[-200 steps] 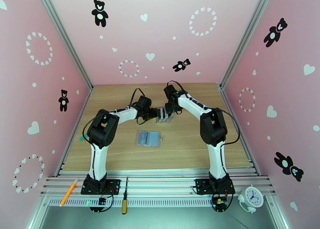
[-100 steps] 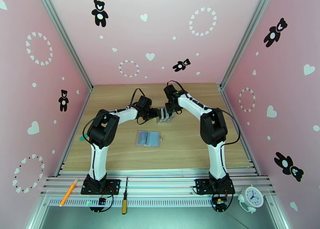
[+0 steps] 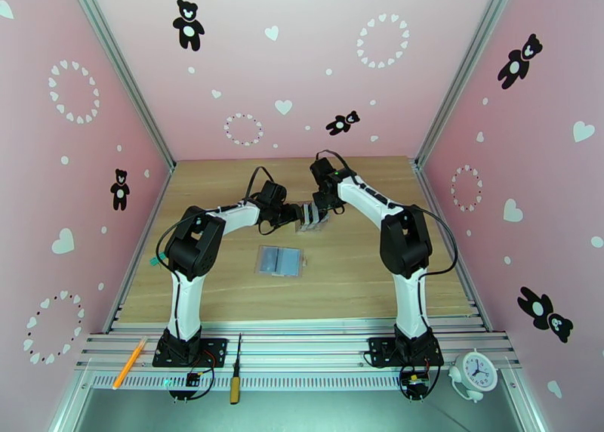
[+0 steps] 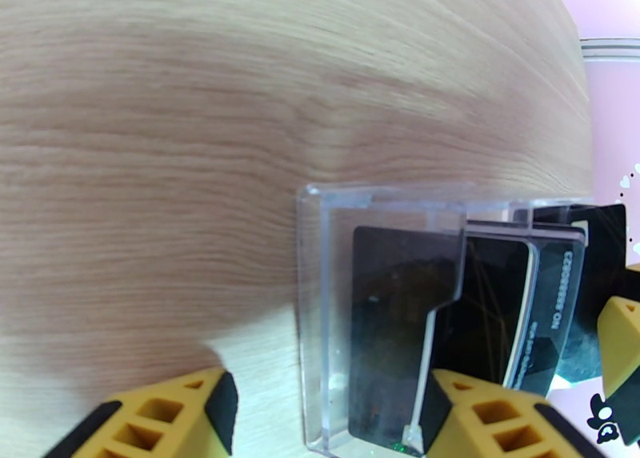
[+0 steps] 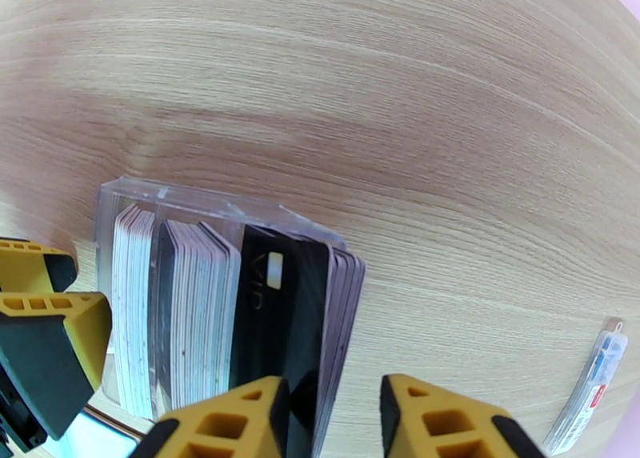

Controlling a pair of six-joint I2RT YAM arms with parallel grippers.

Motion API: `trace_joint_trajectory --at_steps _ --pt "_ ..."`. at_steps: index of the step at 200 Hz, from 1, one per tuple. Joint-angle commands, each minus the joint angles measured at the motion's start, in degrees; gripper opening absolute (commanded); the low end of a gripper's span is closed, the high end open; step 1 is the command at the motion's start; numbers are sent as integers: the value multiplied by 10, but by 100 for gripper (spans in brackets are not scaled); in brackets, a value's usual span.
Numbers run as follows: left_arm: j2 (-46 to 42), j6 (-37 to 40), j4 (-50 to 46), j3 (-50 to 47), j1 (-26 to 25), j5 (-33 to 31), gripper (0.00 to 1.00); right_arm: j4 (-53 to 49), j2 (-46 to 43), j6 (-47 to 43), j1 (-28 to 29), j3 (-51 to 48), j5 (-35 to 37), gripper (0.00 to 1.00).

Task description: Put the credit cards into the card holder

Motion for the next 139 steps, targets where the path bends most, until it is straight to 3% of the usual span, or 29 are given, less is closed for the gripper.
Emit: trace_joint_trajectory --at_steps 1,43,77,139 --pt "6 -6 -7 -4 -5 -6 66 -17 -22 -2 -1 13 -5 27" --pt "7 -6 -8 -2 -6 -5 66 -17 -24 -3 -1 11 -16 12" --pt "5 -6 -8 -2 -6 -5 66 -17 -29 -2 0 9 -22 6" --pt "-1 -6 -12 5 -7 1 66 -7 -62 11 4 1 -79 4"
